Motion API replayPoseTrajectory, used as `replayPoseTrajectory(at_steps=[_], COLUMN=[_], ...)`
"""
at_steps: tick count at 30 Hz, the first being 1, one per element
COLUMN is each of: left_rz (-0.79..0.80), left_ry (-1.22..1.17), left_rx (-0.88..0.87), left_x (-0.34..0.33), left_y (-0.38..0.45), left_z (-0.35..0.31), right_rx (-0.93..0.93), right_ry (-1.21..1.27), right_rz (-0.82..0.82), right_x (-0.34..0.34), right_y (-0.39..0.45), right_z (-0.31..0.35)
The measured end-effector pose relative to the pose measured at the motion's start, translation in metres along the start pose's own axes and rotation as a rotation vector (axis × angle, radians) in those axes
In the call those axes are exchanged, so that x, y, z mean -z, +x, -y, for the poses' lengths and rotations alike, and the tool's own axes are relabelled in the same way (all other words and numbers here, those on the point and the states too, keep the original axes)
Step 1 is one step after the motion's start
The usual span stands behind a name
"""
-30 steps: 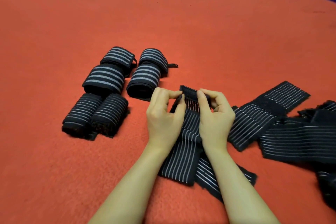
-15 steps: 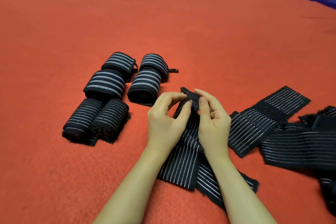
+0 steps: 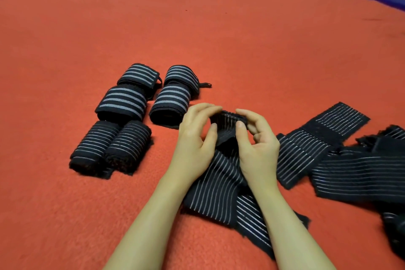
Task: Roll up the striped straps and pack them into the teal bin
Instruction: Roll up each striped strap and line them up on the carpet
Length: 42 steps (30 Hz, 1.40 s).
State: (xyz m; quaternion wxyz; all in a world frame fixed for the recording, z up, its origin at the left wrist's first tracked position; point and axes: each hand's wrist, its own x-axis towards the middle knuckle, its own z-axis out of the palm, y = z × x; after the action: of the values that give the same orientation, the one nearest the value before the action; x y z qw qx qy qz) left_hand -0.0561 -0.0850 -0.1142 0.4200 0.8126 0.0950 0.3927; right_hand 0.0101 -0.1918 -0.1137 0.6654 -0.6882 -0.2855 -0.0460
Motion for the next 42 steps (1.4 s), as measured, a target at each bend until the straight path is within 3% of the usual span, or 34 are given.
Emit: replayPoseTrajectory(at_steps=[5, 15, 23, 31, 34, 39, 42], left_rz=[0.025, -0.194, -0.189, -0.282, -0.27, -0.358, -0.381], left_ry=[0.023, -0.006, 0.072, 0.178, 0.164, 0.164, 0.202], left_rx=[0.114, 0.066, -0.049, -0.116, -0.107, -0.101, -0.122], left_x=[0.008, 0.018, 0.046, 0.076, 0.082, 0.096, 0.098], left_y=[0.001, 0.006, 0.019, 0.035, 0.028, 0.033, 0.039], left_z=[0.009, -0.003, -0.041, -0.08, -0.087, -0.107, -0.121], right_rx=[-0.005, 0.083, 0.079, 0.148, 0.211, 0.289, 0.393], right_ry=[-0.01, -0.032, -0.004, -0.405, -0.521, -0.367, -0.419], right_rz=[0.033, 0.043, -0.017, 0.165, 0.11, -0.129, -0.156], right_x=[-0.001, 0.004, 0.008, 0.013, 0.013, 0.018, 0.025], right_y=[-0.002, -0.001, -0.001, -0.015, -0.022, -0.021, -0.018], right_z=[-0.002, 0.004, 0.038, 0.045, 0.045, 0.074, 0.089])
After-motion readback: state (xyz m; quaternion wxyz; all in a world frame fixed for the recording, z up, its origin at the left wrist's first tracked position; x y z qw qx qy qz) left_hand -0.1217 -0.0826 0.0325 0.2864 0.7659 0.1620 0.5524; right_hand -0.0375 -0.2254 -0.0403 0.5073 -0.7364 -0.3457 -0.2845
